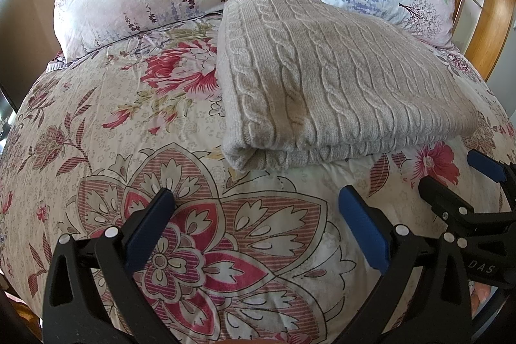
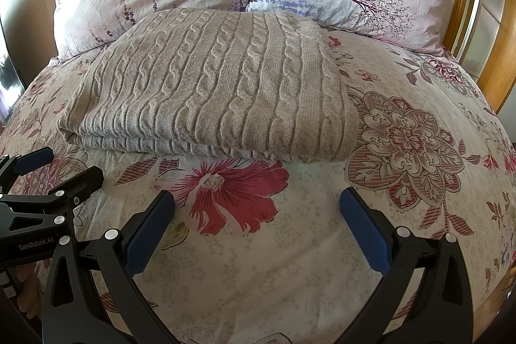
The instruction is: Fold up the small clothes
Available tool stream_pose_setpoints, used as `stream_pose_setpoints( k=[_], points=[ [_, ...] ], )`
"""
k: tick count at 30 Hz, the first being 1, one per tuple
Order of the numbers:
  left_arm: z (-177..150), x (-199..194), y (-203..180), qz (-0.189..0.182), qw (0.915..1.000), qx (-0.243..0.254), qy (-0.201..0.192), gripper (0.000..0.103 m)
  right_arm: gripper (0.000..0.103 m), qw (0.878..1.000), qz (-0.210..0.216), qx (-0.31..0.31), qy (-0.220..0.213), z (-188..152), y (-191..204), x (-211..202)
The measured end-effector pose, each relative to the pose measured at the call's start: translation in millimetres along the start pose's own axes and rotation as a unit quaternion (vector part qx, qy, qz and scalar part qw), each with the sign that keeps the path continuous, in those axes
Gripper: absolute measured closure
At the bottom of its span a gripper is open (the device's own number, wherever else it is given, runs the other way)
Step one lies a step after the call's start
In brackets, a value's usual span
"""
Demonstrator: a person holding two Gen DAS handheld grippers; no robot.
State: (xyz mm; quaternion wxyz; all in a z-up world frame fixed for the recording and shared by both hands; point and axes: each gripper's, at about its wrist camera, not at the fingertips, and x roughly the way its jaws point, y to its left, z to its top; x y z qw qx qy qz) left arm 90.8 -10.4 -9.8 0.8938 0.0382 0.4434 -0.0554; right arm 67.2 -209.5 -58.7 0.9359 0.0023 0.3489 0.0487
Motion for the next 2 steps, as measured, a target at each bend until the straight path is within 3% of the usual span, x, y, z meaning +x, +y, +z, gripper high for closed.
stream_pose_setpoints(
  k=[2],
  points=[
    [0.0,0.0,0.0,0.000,1.0000,0.000,0.000,0.002,0.001,1.000,0.000,0.000,0.000,0.1,0.0,0.0]
  ],
)
